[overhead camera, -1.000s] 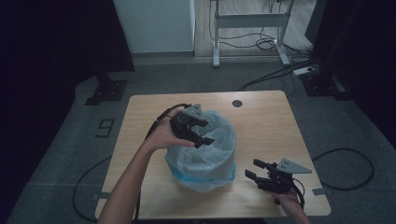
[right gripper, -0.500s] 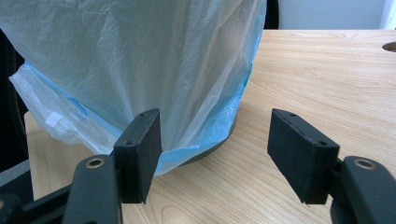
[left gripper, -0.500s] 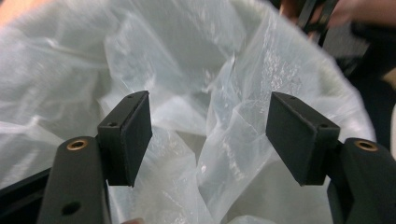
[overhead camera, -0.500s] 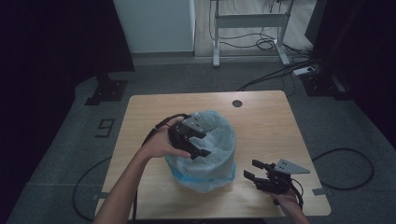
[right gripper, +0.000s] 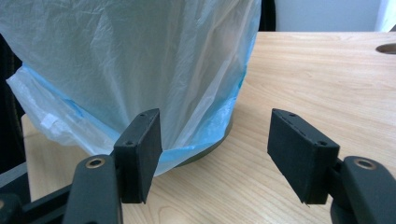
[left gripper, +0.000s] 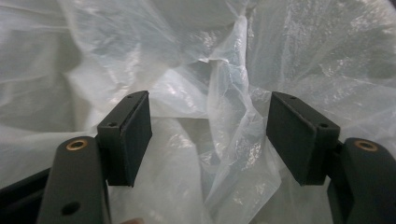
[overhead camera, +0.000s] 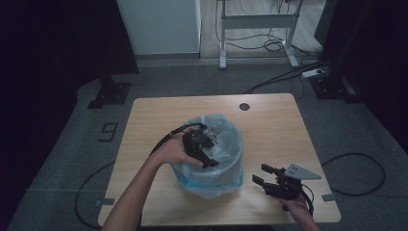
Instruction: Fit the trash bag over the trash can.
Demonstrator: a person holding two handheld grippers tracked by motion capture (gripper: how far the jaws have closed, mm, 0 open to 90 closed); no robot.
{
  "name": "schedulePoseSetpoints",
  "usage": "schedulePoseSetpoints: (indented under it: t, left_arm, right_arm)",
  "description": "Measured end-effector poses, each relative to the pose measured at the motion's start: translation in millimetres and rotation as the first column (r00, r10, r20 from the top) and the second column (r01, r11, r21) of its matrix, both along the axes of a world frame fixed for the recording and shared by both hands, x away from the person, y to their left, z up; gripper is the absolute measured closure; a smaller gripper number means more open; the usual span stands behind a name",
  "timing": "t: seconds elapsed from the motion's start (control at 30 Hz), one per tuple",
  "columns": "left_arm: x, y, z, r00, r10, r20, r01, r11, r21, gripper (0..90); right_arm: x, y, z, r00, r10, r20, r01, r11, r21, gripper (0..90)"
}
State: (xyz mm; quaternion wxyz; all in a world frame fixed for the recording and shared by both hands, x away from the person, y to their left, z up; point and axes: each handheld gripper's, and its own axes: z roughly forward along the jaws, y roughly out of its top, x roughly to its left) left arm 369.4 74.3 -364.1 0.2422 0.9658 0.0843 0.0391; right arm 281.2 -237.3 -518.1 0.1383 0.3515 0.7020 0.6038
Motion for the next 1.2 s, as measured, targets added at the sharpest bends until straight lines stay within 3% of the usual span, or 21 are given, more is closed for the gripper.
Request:
schedulePoseSetpoints:
  t: [0.13,0.27,0.5,0.6,0.77,1.13,1.2]
  left_arm:
    - [-0.6,17.2,13.1,0.9998,0.019,0.012,-0.018,0.9975,-0.069,30.8]
    - [-3.2,30.8,25.0,0.9992,0.033,0.021,-0.031,0.9940,-0.105,30.8]
    - [-5.6,51.4,32.2,0.9974,0.065,0.031,-0.061,0.9896,-0.130,31.2]
    - [-4.0,62.0,29.1,0.9952,0.093,0.029,-0.090,0.9909,-0.101,34.7]
    - [0.1,64.6,21.5,0.9943,0.106,0.009,-0.106,0.9930,-0.053,39.3]
    - [7.1,45.5,2.7,0.9941,0.107,-0.017,-0.106,0.9916,0.075,40.7]
    - [6.8,44.6,2.7,0.9941,0.106,-0.021,-0.104,0.9915,0.077,39.9]
  right_arm:
    - [0.3,-0.6,0.2,1.0000,-0.006,0.001,0.006,1.0000,0.004,34.6]
    - [0.1,0.2,0.4,1.0000,-0.004,0.001,0.004,1.0000,0.000,34.6]
    - [0.2,0.6,-0.3,1.0000,-0.003,0.000,0.003,1.0000,-0.002,34.6]
    - [0.4,0.9,-0.4,1.0000,-0.002,-0.002,0.002,1.0000,-0.002,34.6]
    - [0.4,1.2,-0.4,1.0000,-0.002,-0.002,0.002,1.0000,-0.002,34.6]
    - [0.5,-1.3,-0.3,1.0000,-0.006,-0.002,0.006,1.0000,-0.001,34.6]
    - [0.6,-1.7,-0.4,1.0000,-0.006,-0.003,0.006,1.0000,-0.001,34.5]
